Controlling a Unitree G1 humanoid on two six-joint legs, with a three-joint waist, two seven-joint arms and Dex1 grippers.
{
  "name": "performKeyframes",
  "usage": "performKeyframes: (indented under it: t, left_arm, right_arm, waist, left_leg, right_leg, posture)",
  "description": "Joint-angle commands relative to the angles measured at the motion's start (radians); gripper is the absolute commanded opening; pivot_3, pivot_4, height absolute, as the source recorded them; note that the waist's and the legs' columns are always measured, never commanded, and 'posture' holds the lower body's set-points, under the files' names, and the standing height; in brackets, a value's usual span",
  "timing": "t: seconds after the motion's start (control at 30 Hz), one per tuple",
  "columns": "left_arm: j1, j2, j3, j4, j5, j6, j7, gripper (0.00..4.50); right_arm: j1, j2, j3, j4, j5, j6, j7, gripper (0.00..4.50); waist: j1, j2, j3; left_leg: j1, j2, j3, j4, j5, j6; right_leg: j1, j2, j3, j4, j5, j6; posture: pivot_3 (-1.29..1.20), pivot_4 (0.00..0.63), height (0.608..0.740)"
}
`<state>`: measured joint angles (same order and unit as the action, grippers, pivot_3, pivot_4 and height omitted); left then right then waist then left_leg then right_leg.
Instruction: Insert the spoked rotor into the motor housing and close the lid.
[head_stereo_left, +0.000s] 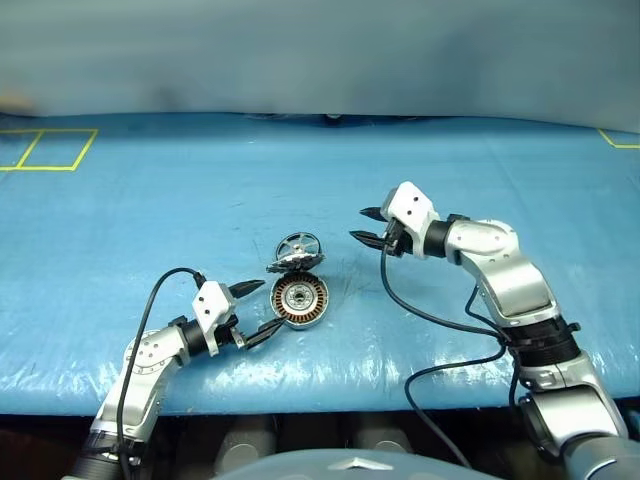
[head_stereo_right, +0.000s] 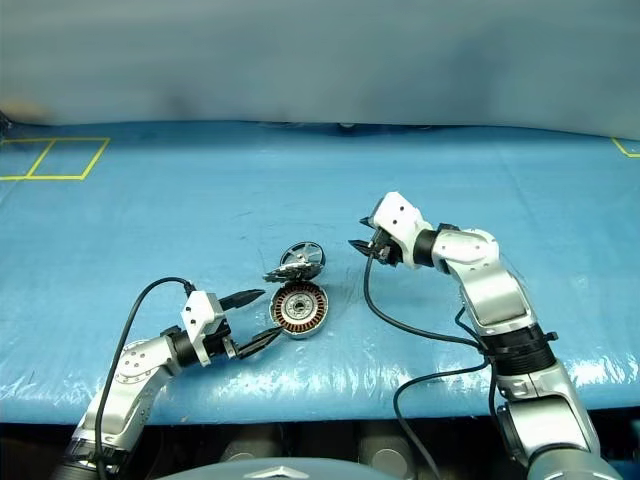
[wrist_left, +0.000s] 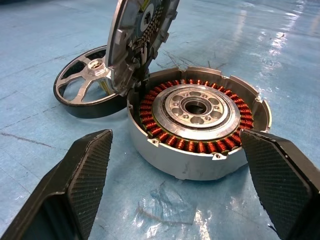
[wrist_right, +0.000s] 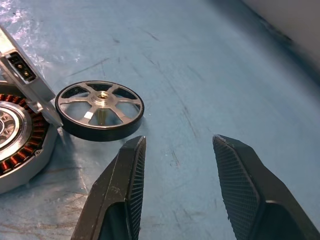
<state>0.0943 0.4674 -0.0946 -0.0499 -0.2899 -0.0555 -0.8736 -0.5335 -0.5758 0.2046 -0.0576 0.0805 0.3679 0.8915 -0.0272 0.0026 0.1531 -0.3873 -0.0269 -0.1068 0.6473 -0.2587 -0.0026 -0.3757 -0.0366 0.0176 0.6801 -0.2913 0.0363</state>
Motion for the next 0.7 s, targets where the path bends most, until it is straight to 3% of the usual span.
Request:
performKeyframes:
  t: [0.03,0.3,0.7]
  left_arm:
    - [-0.013,0.0,0.006,-0.008,-0.003,-0.002,-0.005,4.33]
    - [-0.009,-0.01,0.007,-0.007,-0.003,-0.003,0.004,4.33]
    - [0.034,-0.007,0.022,-0.042,-0.003,0.001,0.023,4.33]
  right_arm:
    - [-0.09,-0.008,0.069,0.051,-0.053,-0.087,0.061,2.22]
    - [-0.232,0.106,0.188,0.284,-0.126,-0.223,0.119,2.22]
    - [-0.279,0.209,0.227,0.483,-0.198,-0.31,0.122,2.22]
  waist:
    - [-0.001,0.0,0.0]
    - [-0.003,0.0,0.0]
    - [-0.002,0.0,0.0]
  left_leg:
    - [0.0,0.0,0.0,0.0,0.0,0.0]
    - [0.0,0.0,0.0,-0.001,0.0,-0.001]
    - [-0.001,0.0,0.0,-0.001,0.001,-0.003]
  right_leg:
    - [0.0,0.0,0.0,0.0,0.0,0.0]
    - [-0.001,0.0,0.0,0.0,0.0,0.0]
    - [-0.002,0.0,0.0,0.001,0.0,0.0]
  posture:
    - [0.0,0.15,0.74]
    - [0.0,0.15,0.74]
    - [0.0,0.15,0.74]
